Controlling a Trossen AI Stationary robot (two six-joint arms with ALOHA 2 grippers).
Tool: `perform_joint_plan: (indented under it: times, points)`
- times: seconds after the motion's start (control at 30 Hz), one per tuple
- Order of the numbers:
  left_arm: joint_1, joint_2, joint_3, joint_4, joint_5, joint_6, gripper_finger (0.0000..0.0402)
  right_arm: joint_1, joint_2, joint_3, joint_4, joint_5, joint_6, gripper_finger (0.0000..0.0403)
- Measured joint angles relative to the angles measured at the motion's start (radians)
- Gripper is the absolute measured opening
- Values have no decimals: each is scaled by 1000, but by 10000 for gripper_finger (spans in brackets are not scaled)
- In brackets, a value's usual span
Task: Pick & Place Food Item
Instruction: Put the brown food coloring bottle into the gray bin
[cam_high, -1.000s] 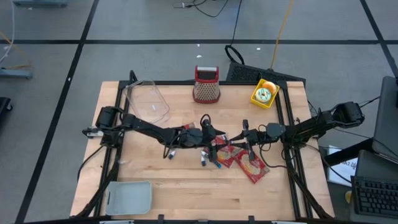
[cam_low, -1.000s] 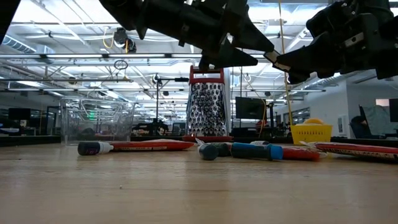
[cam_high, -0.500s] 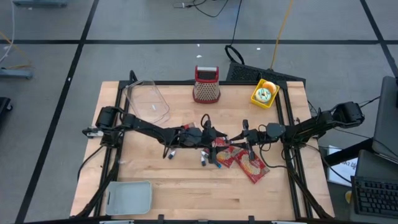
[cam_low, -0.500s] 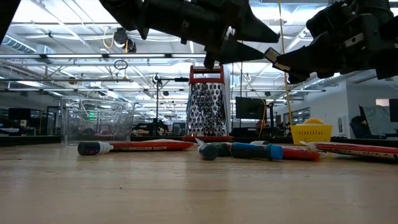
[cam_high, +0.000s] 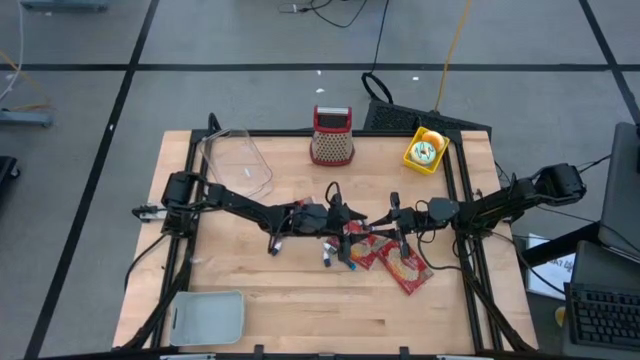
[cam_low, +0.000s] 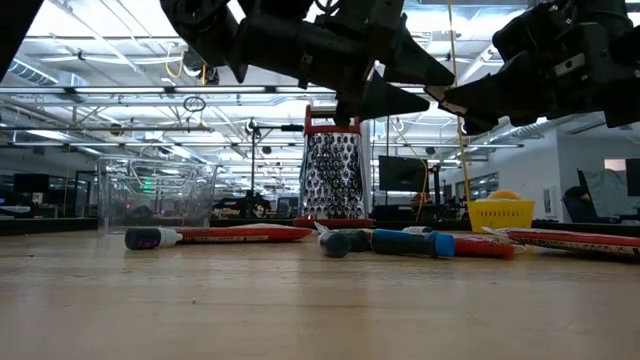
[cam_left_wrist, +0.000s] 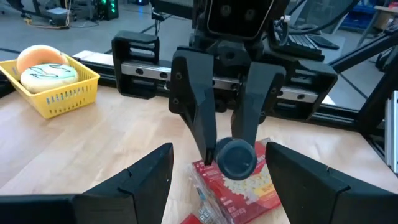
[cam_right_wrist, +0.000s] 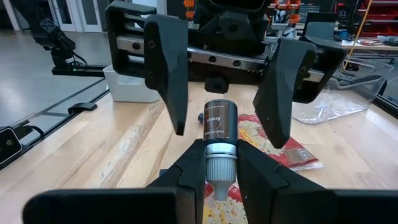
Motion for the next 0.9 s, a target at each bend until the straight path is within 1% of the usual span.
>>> perform_joint_plan:
  times: [0.3,0.4,0.5,0.77,0.9]
  points:
    - [0,0,0,0,0,2,257,0,0,0,-8,0,0,59]
    - [0,0,0,0,0,10,247,0,0,0,-8,0,0,59]
    - [0,0,0,0,0,17,220,0,0,0,-8,0,0,59]
    - [0,0,0,1,0,20,128,0,0,0,-9,2,0,59]
    - [-1,0,0,2,1,21,93,-1,0,0,-10,5,1,59]
